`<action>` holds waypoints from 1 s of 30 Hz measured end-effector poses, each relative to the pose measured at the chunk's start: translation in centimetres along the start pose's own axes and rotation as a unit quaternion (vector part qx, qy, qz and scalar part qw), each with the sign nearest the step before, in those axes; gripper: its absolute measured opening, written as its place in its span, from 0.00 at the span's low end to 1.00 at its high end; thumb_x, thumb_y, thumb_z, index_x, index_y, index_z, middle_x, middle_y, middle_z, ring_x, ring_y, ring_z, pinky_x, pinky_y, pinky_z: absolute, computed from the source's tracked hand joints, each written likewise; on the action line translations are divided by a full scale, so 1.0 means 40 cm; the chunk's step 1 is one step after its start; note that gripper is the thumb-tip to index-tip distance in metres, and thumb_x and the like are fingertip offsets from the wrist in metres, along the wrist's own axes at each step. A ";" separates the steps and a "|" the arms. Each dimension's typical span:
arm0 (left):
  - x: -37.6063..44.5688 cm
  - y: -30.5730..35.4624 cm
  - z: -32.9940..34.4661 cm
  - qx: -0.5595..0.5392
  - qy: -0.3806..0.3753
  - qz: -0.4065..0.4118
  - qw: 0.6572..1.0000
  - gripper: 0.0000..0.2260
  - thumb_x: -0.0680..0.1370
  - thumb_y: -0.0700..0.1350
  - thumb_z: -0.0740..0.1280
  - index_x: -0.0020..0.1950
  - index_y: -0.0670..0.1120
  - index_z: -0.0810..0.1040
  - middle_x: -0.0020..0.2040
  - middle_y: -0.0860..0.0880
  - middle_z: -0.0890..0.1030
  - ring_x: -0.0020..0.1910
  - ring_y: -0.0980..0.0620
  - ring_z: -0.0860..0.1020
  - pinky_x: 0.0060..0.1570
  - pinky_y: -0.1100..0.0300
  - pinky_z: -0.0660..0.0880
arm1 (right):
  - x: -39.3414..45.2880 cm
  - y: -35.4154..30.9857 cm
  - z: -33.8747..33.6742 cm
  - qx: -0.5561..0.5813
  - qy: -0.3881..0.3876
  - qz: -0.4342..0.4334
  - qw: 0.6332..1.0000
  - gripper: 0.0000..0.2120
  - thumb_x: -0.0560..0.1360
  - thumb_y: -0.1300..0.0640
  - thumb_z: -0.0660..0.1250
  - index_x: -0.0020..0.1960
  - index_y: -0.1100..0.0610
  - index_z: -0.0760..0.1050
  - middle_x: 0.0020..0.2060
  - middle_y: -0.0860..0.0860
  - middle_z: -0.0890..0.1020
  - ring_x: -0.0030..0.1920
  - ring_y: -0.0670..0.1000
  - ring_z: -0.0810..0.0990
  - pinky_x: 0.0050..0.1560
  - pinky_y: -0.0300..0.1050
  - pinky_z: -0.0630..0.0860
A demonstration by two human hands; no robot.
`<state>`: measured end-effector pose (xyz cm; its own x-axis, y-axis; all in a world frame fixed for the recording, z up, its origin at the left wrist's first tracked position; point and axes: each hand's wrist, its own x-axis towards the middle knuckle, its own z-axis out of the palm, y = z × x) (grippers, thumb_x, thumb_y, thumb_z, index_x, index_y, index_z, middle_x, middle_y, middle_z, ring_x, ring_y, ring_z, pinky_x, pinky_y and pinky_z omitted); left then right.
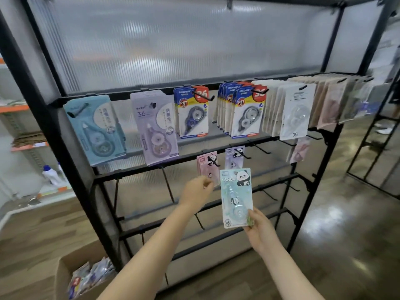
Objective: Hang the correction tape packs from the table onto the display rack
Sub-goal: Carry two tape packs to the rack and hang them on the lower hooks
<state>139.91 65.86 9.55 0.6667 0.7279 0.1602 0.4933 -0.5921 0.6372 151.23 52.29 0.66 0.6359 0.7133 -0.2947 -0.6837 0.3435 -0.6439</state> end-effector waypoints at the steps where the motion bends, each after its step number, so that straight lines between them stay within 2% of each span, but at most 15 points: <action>1: 0.011 0.022 0.037 0.037 -0.012 0.011 0.999 0.12 0.82 0.46 0.59 0.60 0.45 0.78 0.56 0.50 0.81 0.52 0.53 0.77 0.48 0.62 0.70 | 0.013 -0.030 -0.020 0.003 0.000 -0.004 1.000 0.11 0.78 0.67 0.57 0.57 0.64 0.74 0.42 0.54 0.85 0.39 0.48 0.85 0.36 0.39 0.81; 3: 0.037 0.053 0.116 0.094 -0.041 0.019 0.995 0.12 0.81 0.44 0.59 0.57 0.44 0.79 0.55 0.47 0.82 0.52 0.48 0.78 0.47 0.59 0.71 | 0.038 -0.089 -0.057 0.002 0.010 -0.009 1.000 0.07 0.76 0.64 0.62 0.53 0.62 0.74 0.39 0.53 0.86 0.38 0.48 0.85 0.35 0.39 0.81; 5: 0.067 0.080 0.208 0.134 -0.082 0.011 0.988 0.12 0.80 0.43 0.58 0.55 0.43 0.79 0.53 0.45 0.82 0.51 0.46 0.79 0.48 0.56 0.74 | 0.077 -0.155 -0.103 0.003 0.018 -0.013 1.000 0.11 0.71 0.61 0.69 0.52 0.62 0.74 0.38 0.53 0.85 0.37 0.49 0.85 0.36 0.40 0.81; 7: 0.098 0.103 0.294 0.174 -0.118 -0.002 0.978 0.12 0.80 0.43 0.57 0.56 0.41 0.78 0.54 0.43 0.81 0.51 0.44 0.78 0.47 0.54 0.74 | 0.128 -0.216 -0.146 -0.012 0.029 -0.011 0.999 0.08 0.77 0.62 0.62 0.55 0.62 0.73 0.41 0.54 0.85 0.38 0.49 0.84 0.38 0.42 0.80; 9: 0.130 0.120 0.373 0.208 -0.142 -0.014 0.968 0.14 0.81 0.44 0.56 0.59 0.41 0.76 0.56 0.42 0.79 0.53 0.43 0.77 0.44 0.55 0.72 | 0.188 -0.272 -0.187 -0.029 0.040 -0.004 0.999 0.10 0.80 0.62 0.57 0.59 0.64 0.72 0.44 0.55 0.84 0.39 0.49 0.84 0.38 0.41 0.81; 12: 0.189 0.135 0.467 0.246 -0.154 -0.026 0.956 0.15 0.82 0.49 0.56 0.62 0.42 0.74 0.60 0.44 0.78 0.57 0.44 0.76 0.49 0.53 0.74 | 0.263 -0.339 -0.209 -0.091 0.049 0.007 0.995 0.17 0.80 0.61 0.59 0.65 0.69 0.71 0.46 0.56 0.83 0.42 0.51 0.83 0.41 0.42 0.80; 14: 0.226 0.141 0.511 0.266 -0.150 -0.036 0.951 0.16 0.82 0.50 0.56 0.64 0.43 0.74 0.60 0.44 0.77 0.59 0.44 0.76 0.51 0.53 0.73 | 0.314 -0.375 -0.213 -0.106 0.053 0.019 0.993 0.15 0.80 0.64 0.59 0.65 0.69 0.70 0.52 0.56 0.81 0.38 0.43 0.82 0.40 0.36 0.78; 15: 0.243 0.143 0.530 0.275 -0.147 -0.039 0.949 0.17 0.82 0.51 0.57 0.64 0.43 0.74 0.60 0.44 0.78 0.59 0.44 0.76 0.50 0.54 0.73 | 0.346 -0.388 -0.218 -0.116 0.053 0.017 0.992 0.14 0.80 0.64 0.60 0.64 0.68 0.71 0.57 0.57 0.79 0.40 0.42 0.82 0.42 0.35 0.77; 16: 0.258 0.144 0.547 0.281 -0.142 -0.041 0.948 0.17 0.82 0.51 0.57 0.63 0.42 0.74 0.60 0.43 0.78 0.58 0.44 0.76 0.50 0.54 0.73 | 0.375 -0.398 -0.224 -0.129 0.052 0.021 0.990 0.13 0.79 0.63 0.61 0.62 0.66 0.72 0.60 0.59 0.78 0.43 0.46 0.82 0.47 0.40 0.77; 18: 0.279 0.144 0.574 0.291 -0.136 -0.045 0.946 0.17 0.82 0.51 0.57 0.62 0.42 0.74 0.59 0.43 0.78 0.57 0.44 0.76 0.49 0.54 0.72 | 0.421 -0.407 -0.235 -0.169 0.052 0.021 0.984 0.06 0.78 0.60 0.64 0.51 0.62 0.76 0.56 0.62 0.80 0.47 0.56 0.81 0.52 0.50 0.75; 20: 0.293 0.139 0.600 0.300 -0.137 -0.054 0.942 0.17 0.82 0.52 0.57 0.62 0.41 0.74 0.59 0.43 0.78 0.58 0.43 0.76 0.51 0.53 0.72 | 0.460 -0.404 -0.240 -0.199 0.058 0.007 0.978 0.05 0.78 0.60 0.65 0.44 0.58 0.74 0.50 0.60 0.81 0.44 0.55 0.80 0.53 0.52 0.75; 22: 0.305 0.127 0.626 0.306 -0.151 -0.065 0.938 0.18 0.82 0.52 0.56 0.60 0.41 0.75 0.59 0.42 0.77 0.59 0.43 0.75 0.52 0.52 0.72 | 0.484 -0.397 -0.236 -0.200 0.058 0.001 0.978 0.06 0.78 0.62 0.65 0.43 0.57 0.73 0.47 0.58 0.80 0.43 0.53 0.79 0.53 0.50 0.75; 25: 0.313 0.100 0.664 0.309 -0.170 -0.094 0.931 0.18 0.82 0.54 0.56 0.60 0.42 0.76 0.57 0.43 0.79 0.56 0.44 0.76 0.50 0.53 0.73 | 0.520 -0.385 -0.239 -0.177 0.054 0.007 0.983 0.04 0.78 0.63 0.65 0.44 0.58 0.74 0.43 0.54 0.80 0.41 0.50 0.79 0.46 0.42 0.76; 30: 0.327 0.061 0.702 0.310 -0.203 -0.133 0.919 0.15 0.82 0.51 0.56 0.56 0.43 0.77 0.53 0.44 0.80 0.50 0.46 0.78 0.45 0.55 0.73 | 0.563 -0.375 -0.258 -0.131 0.043 -0.002 0.990 0.06 0.76 0.65 0.66 0.43 0.57 0.73 0.41 0.52 0.82 0.41 0.48 0.80 0.47 0.42 0.77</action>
<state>165.51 64.24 -7.96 0.5673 0.7616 -0.3133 0.8093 -0.5859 0.0414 179.52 56.89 -3.61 0.6737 0.6542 -0.3437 -0.5718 0.1669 -0.8032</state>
